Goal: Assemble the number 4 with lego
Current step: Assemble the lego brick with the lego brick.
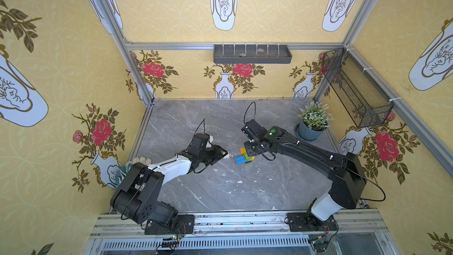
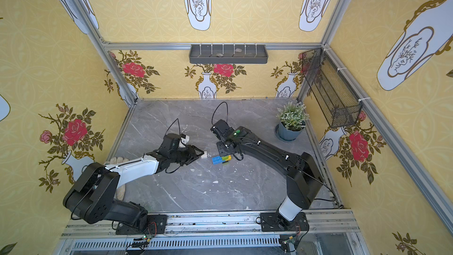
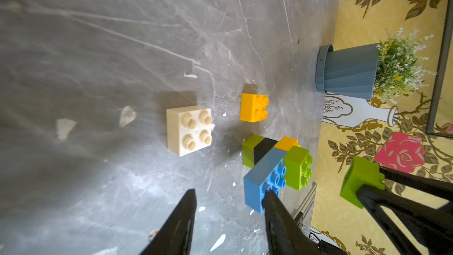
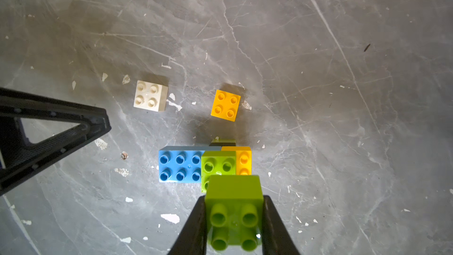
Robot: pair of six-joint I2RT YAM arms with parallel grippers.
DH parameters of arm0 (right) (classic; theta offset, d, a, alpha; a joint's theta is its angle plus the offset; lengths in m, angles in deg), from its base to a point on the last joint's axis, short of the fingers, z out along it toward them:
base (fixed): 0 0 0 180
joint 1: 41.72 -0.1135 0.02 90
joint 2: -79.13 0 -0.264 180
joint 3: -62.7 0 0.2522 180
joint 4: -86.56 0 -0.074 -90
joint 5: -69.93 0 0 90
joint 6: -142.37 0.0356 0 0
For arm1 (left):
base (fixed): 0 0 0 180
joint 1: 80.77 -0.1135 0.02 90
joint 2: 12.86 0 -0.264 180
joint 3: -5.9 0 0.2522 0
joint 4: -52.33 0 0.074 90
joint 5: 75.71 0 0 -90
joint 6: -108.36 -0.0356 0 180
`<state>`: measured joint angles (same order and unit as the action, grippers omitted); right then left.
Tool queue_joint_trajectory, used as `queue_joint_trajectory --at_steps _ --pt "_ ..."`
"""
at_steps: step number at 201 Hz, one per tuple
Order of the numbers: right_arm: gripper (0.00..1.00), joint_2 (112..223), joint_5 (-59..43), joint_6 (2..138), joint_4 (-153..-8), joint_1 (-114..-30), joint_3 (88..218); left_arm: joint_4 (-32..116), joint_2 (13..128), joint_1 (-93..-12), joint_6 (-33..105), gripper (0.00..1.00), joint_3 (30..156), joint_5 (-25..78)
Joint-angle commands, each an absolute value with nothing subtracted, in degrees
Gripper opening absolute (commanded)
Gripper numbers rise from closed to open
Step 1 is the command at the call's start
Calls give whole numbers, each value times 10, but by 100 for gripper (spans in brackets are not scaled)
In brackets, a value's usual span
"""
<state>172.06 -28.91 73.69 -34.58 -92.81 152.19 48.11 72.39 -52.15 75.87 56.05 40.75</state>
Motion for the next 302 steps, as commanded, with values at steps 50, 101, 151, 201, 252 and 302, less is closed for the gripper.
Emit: queue_joint_trajectory --at_steps 50,101,151,201,252,302 --pt "17 1727 -263 709 -365 -928 1505 526 760 -512 773 47 571 426" --pt "17 1737 -256 702 -370 -929 1506 529 769 -508 774 46 574 429" --pt "18 1747 -258 701 -368 -931 1512 537 779 -504 776 46 575 431" --pt "17 1762 -267 719 -351 -930 1526 538 784 -501 774 46 578 434" --pt "18 1764 -255 729 -346 -927 1526 540 787 -498 772 45 577 434" --pt "18 1771 -252 735 -344 -927 1536 547 791 -496 772 45 573 435"
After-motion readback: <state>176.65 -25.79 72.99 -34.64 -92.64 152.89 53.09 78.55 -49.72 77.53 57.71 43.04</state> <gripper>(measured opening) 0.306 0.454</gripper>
